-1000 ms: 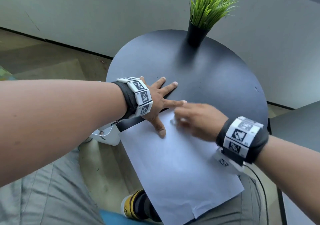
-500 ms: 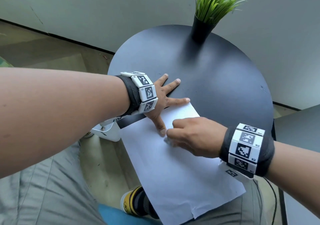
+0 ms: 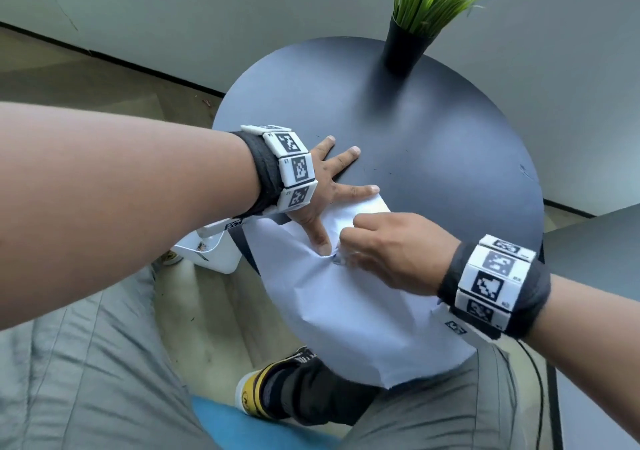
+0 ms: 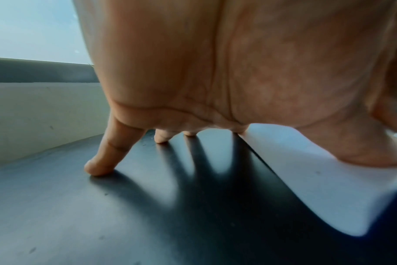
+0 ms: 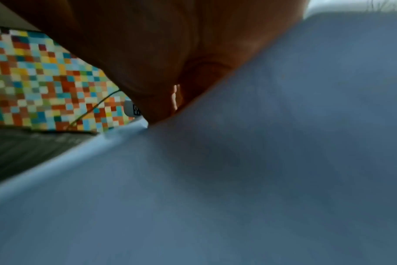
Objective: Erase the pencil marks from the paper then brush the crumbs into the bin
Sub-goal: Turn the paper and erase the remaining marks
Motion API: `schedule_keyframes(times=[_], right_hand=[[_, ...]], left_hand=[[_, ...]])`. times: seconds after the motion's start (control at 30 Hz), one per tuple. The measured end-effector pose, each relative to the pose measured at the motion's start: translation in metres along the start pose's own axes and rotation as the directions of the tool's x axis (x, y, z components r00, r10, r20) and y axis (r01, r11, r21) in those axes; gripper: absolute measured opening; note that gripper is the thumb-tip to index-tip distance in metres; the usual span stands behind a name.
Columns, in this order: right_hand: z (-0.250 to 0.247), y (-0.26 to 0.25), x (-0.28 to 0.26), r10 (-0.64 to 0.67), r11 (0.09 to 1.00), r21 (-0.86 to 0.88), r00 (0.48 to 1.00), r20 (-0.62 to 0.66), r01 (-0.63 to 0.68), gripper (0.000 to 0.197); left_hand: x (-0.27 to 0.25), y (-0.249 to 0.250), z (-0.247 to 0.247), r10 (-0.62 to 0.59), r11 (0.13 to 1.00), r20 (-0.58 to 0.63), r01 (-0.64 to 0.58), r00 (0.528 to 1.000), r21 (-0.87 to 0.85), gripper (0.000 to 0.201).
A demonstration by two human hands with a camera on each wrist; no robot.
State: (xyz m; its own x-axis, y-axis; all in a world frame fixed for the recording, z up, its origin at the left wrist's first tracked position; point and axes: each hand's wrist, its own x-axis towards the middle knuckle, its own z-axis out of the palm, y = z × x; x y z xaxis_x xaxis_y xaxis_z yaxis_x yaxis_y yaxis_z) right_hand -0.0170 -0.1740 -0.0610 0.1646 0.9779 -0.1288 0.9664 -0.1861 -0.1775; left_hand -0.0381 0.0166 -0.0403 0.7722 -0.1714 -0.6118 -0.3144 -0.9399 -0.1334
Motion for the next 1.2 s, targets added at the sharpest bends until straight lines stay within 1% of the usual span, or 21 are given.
schedule_keyframes(times=[0.1,0.17,0.23,0.37,0.43,0.47,0.53,0.6,0.63,0.7,0.77,0.83,0.9,0.93,0.97,1.03,1.07,1.1,1.13,1.17,1.2], right_hand=[[0.005,-0.013,-0.012,0.0,0.999,0.035,0.998,0.056,-0.002,0.035],[0.003,-0.007,-0.015,0.149,0.977,0.15,0.988,0.053,-0.155,0.03],[0.002,0.003,-0.016,0.307,0.921,0.241,0.951,0.038,-0.307,0.028],[0.004,0.009,-0.013,0.441,0.869,0.228,0.896,0.045,-0.439,0.024],[0.005,0.013,-0.009,0.518,0.822,0.249,0.854,0.049,-0.512,0.025],[0.005,0.016,-0.006,0.553,0.797,0.252,0.831,0.058,-0.549,0.025],[0.001,0.019,0.0,0.608,0.758,0.239,0.79,0.076,-0.607,0.025],[-0.001,0.015,0.003,0.595,0.787,0.171,0.802,0.047,-0.593,0.023],[0.001,0.009,0.002,0.535,0.835,0.137,0.845,0.018,-0.532,0.019],[0.007,-0.015,-0.003,0.291,0.95,0.112,0.956,0.022,-0.292,0.012],[0.008,-0.033,-0.009,0.133,0.984,0.106,0.984,0.116,-0.145,0.014],[0.0,-0.022,-0.002,0.217,0.972,0.063,0.97,0.106,-0.225,0.023],[-0.006,0.004,0.004,0.396,0.917,0.031,0.918,0.022,-0.397,0.02],[-0.005,0.009,0.005,0.418,0.908,0.023,0.908,-0.006,-0.418,0.017],[-0.004,0.003,0.005,0.38,0.925,0.013,0.925,0.003,-0.38,0.018],[0.004,-0.028,0.002,0.161,0.986,0.025,0.978,0.129,-0.166,0.021],[0.005,-0.038,-0.001,0.088,0.994,0.047,0.979,0.186,-0.098,0.021],[0.002,-0.038,-0.002,0.087,0.994,0.052,0.973,0.212,-0.1,0.027],[-0.005,-0.029,-0.001,0.165,0.985,0.02,0.962,0.218,-0.173,0.035],[-0.008,-0.01,0.001,0.287,0.958,-0.025,0.944,0.165,-0.287,0.038],[-0.011,0.006,0.001,0.396,0.918,-0.046,0.913,0.096,-0.393,0.033]], left_hand=[[0.003,-0.004,0.003,-0.009,1.0,0.011,0.009,1.0,-0.012,0.127],[0.003,-0.004,0.001,0.0,1.0,0.006,0.0,1.0,-0.03,0.127],[0.0,-0.003,0.0,0.002,0.999,-0.029,-0.003,1.0,-0.034,0.124],[-0.006,-0.012,0.01,0.014,0.988,-0.167,-0.039,0.986,-0.15,0.104],[-0.008,-0.012,0.019,0.047,0.987,-0.214,-0.078,0.976,-0.139,0.09],[-0.008,-0.01,0.024,0.06,0.989,-0.212,-0.087,0.976,-0.122,0.093],[-0.011,-0.001,0.032,0.065,0.991,-0.147,-0.081,0.987,-0.108,0.123],[-0.011,0.004,0.039,0.063,0.993,-0.104,-0.074,0.992,-0.097,0.146],[-0.01,0.004,0.041,0.062,0.992,-0.102,-0.073,0.993,-0.1,0.151],[-0.008,0.004,0.044,0.073,0.992,-0.101,-0.083,0.992,-0.098,0.155],[-0.006,0.003,0.045,0.09,0.991,-0.09,-0.098,0.992,-0.091,0.156],[-0.004,0.003,0.044,0.093,0.99,-0.083,-0.102,0.992,-0.102,0.156],[-0.003,0.003,0.042,0.088,0.989,-0.083,-0.097,0.993,-0.113,0.155],[-0.003,0.003,0.042,0.086,0.989,-0.08,-0.094,0.993,-0.114,0.154],[-0.002,0.003,0.042,0.085,0.989,-0.076,-0.093,0.994,-0.117,0.154],[-0.002,0.004,0.044,0.086,0.989,-0.064,-0.093,0.994,-0.117,0.154],[-0.002,0.005,0.044,0.085,0.989,-0.06,-0.092,0.995,-0.115,0.155],[-0.001,0.005,0.043,0.085,0.989,-0.058,-0.091,0.995,-0.117,0.156],[-0.001,0.005,0.043,0.086,0.988,-0.061,-0.092,0.994,-0.12,0.157],[-0.002,0.005,0.042,0.086,0.988,-0.063,-0.093,0.994,-0.121,0.157],[-0.002,0.004,0.042,0.086,0.988,-0.061,-0.093,0.994,-0.12,0.157]])
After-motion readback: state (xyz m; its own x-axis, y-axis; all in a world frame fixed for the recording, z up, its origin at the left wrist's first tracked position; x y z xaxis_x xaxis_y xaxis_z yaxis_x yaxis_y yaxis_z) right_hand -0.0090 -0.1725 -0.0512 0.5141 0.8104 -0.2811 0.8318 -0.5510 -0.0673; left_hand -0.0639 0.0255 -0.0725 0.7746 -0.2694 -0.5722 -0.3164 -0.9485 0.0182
